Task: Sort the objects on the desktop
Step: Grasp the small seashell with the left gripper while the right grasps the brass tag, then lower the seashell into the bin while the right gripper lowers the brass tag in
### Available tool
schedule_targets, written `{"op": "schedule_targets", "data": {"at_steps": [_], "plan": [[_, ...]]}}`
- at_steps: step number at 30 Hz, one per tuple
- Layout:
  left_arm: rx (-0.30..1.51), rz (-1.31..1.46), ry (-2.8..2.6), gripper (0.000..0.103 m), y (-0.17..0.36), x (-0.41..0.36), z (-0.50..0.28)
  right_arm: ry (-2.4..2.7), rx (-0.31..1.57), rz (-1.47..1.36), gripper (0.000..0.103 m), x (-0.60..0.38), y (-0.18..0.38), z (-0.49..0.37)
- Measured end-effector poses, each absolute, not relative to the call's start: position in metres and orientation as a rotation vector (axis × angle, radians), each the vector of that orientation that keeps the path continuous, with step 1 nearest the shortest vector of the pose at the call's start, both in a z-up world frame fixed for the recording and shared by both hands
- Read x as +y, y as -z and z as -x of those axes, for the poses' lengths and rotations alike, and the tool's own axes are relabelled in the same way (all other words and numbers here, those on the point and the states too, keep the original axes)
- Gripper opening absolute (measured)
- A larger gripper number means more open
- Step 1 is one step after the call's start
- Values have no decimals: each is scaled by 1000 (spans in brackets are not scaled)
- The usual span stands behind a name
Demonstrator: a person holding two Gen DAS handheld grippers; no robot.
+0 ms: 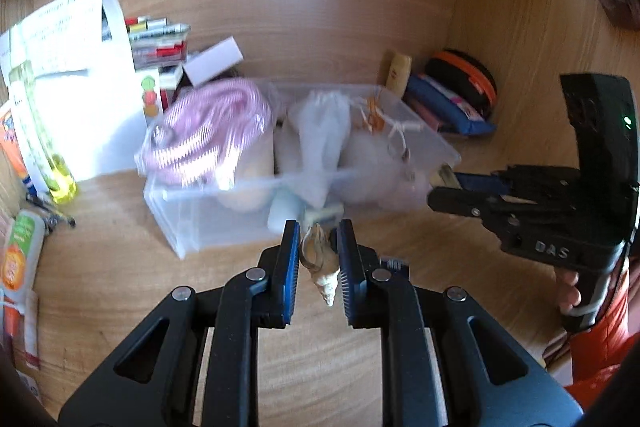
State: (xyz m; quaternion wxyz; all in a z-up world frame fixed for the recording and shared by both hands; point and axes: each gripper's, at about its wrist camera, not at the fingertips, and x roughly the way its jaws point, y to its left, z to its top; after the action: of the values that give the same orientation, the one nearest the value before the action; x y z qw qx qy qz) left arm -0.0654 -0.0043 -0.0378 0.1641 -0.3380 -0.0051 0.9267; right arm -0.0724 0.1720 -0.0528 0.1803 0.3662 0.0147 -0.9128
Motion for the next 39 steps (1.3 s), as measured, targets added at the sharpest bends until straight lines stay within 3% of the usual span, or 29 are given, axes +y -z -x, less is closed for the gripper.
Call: {"op": "schedule_targets", "data": {"at_steps": [14, 24, 39], "plan": [[9, 845, -2710, 18, 6, 4, 104, 2637, 7, -958, 22, 197, 29, 89], [25, 885, -2714, 18, 16, 8, 129, 2657, -44, -955, 22, 202, 26, 116], [43, 969, -2691, 18, 40, 8, 143, 2664, 37, -1000, 23, 197, 47, 126]]}}
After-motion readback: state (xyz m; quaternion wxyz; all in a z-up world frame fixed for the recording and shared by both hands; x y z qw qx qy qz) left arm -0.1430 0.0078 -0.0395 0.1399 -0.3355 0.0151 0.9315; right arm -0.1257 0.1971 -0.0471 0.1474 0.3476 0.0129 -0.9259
